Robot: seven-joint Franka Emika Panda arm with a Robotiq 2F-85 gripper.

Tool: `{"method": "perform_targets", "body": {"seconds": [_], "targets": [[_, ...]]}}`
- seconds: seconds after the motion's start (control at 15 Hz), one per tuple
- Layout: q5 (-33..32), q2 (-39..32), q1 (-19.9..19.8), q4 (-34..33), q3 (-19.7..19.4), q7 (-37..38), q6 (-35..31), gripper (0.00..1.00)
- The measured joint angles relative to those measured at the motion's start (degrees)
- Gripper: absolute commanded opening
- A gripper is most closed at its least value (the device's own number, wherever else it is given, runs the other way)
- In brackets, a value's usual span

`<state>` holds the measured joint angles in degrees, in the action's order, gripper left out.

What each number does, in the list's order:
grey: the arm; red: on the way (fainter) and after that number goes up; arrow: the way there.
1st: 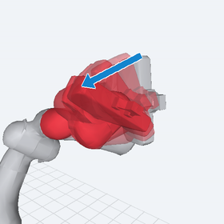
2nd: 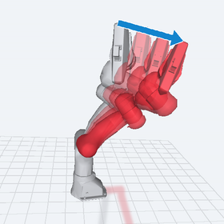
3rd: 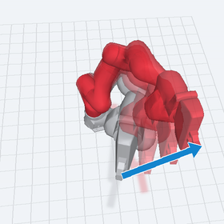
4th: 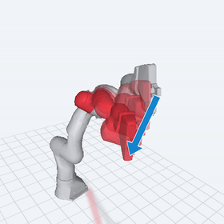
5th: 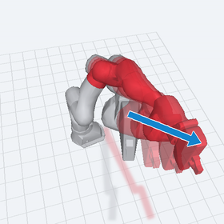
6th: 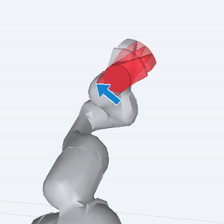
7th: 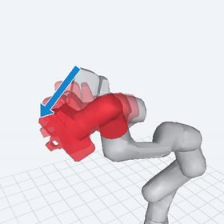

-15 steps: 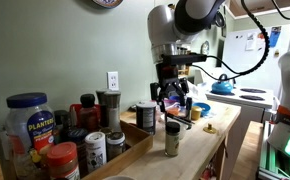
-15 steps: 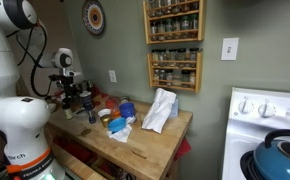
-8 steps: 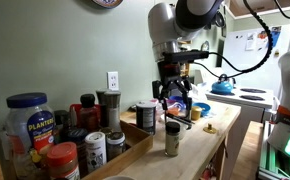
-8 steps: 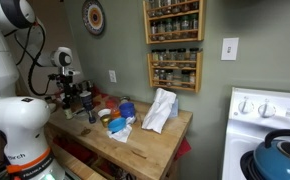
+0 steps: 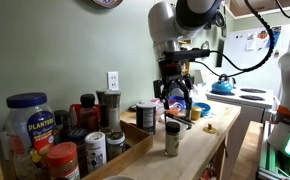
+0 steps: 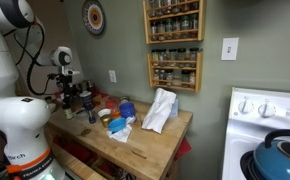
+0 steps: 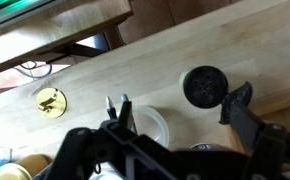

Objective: Move the black pepper jar to the right then close the lid

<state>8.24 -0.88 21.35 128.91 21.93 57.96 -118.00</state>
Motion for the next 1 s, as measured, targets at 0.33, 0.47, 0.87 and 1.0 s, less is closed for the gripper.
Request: {"method": "perform_targets", "body": {"seconds": [0.33, 0.47, 0.87, 1.0], "targets": [[0.6, 0.1, 0.0, -0.2, 0.0, 0.0, -0.3, 1.0], [1.1, 0.0, 0.0, -0.2, 0.0, 0.0, -0.3, 1.0], [2.1, -0.1, 0.0, -0.1, 0.0, -0.1, -1.8, 1.0], [2.1, -0.3, 0.0, 0.1, 0.0, -0.1, -1.8, 0.99]]}}
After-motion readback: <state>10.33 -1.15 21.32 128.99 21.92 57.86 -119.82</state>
